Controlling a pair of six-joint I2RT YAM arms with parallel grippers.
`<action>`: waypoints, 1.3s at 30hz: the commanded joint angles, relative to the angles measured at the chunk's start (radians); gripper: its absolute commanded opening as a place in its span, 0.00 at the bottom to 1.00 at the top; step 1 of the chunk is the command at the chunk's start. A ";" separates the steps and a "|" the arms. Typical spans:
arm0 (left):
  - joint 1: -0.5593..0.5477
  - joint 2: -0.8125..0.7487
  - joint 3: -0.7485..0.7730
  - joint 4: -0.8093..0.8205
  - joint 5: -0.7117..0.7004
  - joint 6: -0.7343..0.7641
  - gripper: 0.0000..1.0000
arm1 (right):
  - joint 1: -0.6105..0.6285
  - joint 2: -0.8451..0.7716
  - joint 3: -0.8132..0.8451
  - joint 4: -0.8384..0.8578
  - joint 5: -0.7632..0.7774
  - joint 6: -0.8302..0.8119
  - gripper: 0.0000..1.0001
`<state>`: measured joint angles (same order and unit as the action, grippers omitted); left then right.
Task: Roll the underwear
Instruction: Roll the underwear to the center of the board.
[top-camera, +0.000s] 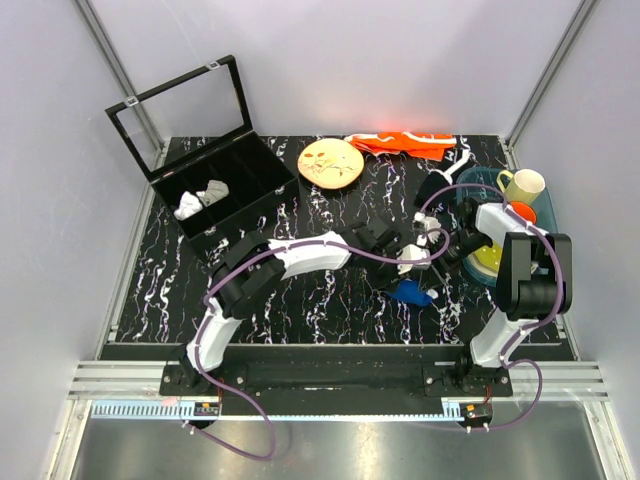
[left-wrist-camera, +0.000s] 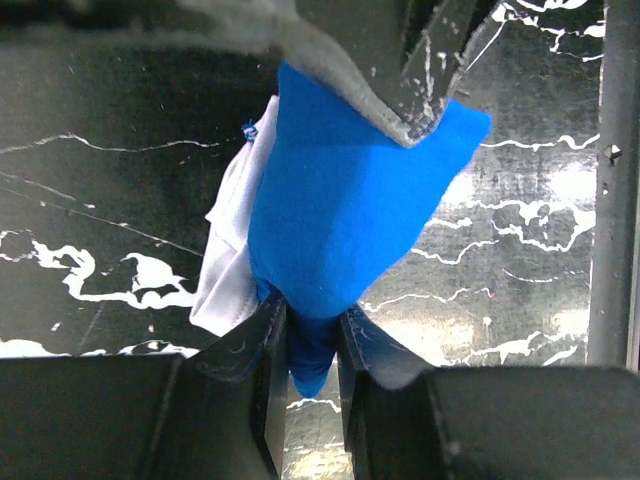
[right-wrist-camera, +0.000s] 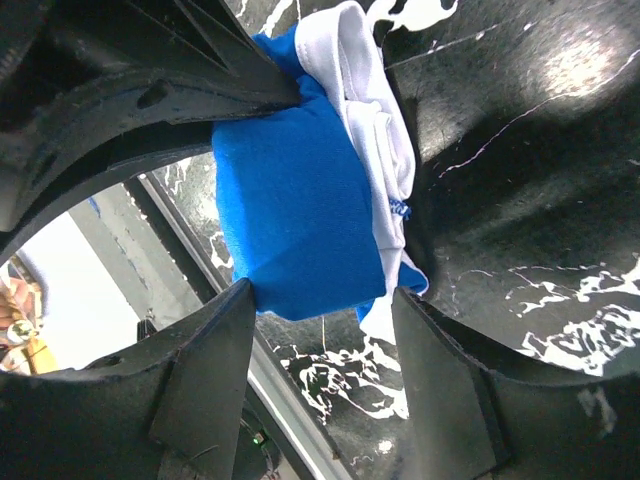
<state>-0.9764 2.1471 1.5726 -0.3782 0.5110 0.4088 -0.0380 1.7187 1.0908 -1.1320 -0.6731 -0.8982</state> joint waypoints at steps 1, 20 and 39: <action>-0.001 0.046 -0.088 0.031 -0.193 -0.129 0.25 | 0.032 0.027 -0.034 0.001 -0.083 0.044 0.66; -0.025 -0.150 -0.341 0.366 -0.252 -0.134 0.60 | 0.032 0.007 -0.108 0.035 0.040 0.050 0.41; 0.074 -0.500 -0.609 0.649 -0.169 -0.287 0.99 | 0.118 -0.062 -0.157 0.161 0.170 0.029 0.29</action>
<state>-0.9802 1.7267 1.0286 0.1184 0.2451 0.2089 0.0650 1.7084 0.9291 -1.0283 -0.5823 -0.8318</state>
